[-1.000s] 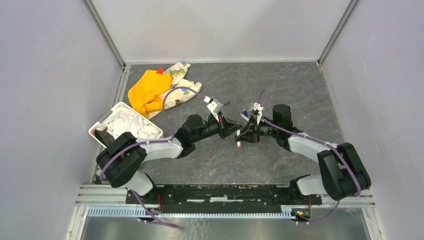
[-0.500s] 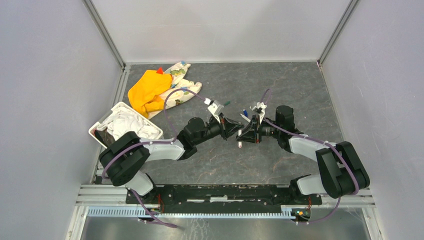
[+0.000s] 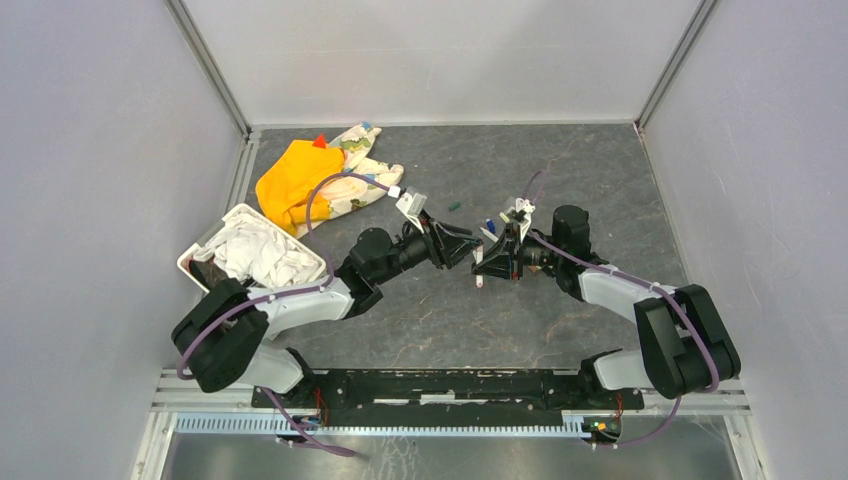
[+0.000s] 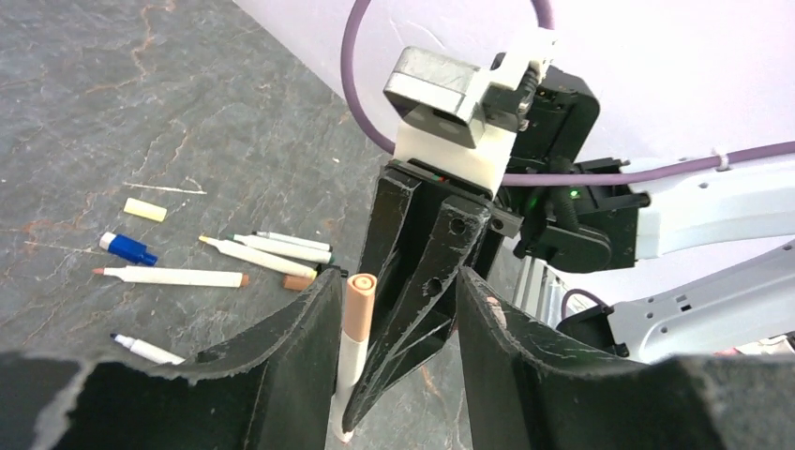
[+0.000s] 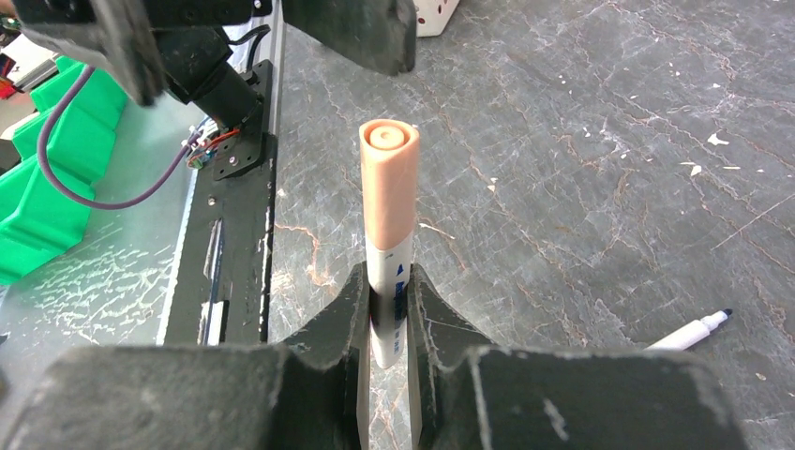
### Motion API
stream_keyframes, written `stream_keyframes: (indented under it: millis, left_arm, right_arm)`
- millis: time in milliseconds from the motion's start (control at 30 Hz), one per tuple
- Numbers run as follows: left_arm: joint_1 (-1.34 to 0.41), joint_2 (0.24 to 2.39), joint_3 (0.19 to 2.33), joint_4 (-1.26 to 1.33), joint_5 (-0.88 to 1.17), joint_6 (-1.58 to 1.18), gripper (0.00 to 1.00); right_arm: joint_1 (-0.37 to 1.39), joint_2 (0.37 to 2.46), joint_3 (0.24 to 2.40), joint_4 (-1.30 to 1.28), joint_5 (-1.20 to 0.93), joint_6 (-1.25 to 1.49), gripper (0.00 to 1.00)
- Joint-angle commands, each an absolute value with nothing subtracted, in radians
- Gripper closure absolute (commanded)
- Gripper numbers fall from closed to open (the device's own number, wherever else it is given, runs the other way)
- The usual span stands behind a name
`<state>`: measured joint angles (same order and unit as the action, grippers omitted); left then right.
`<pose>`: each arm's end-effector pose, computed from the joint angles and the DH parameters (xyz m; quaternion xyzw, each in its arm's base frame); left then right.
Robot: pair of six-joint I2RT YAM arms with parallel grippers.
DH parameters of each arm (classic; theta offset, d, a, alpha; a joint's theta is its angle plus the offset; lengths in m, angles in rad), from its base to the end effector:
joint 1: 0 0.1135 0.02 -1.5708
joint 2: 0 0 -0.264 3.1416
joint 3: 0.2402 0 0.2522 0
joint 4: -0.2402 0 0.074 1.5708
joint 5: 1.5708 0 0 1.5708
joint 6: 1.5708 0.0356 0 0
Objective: Insert the pens into the pen caps
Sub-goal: Press the pen cap onto the pen, then place the pen at the center of the board.
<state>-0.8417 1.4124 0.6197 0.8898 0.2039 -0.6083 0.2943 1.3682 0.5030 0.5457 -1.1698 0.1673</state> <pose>0.1954 -0.2296 0.2524 0.1527 0.6551 -0.5398 0.5061 0.2344 0.1053 0.1969 -0.3656 0.6540 0.5474 0.3730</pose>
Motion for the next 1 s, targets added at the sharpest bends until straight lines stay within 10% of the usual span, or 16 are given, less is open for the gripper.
stream_keyframes:
  millis: [0, 467, 800, 967]
  left_arm:
    - [-0.838, 1.396, 0.605, 0.910, 0.213, -0.611, 0.46]
    - [-0.845, 1.534, 0.648, 0.943, 0.292, -0.628, 0.50]
    - [-0.845, 1.560, 0.652, 0.969, 0.302, -0.644, 0.98]
    - [-0.839, 1.522, 0.605, 0.961, 0.245, -0.639, 0.98]
  right_arm:
    - [0.296, 1.338, 0.529, 0.602, -1.187, 0.181, 1.00]
    - [0.296, 1.335, 0.525, 0.619, -1.185, 0.202, 1.00]
    - [0.297, 1.336, 0.522, 0.623, -1.187, 0.202, 1.00]
    - [0.298, 1.325, 0.535, 0.551, -1.175, 0.140, 0.56]
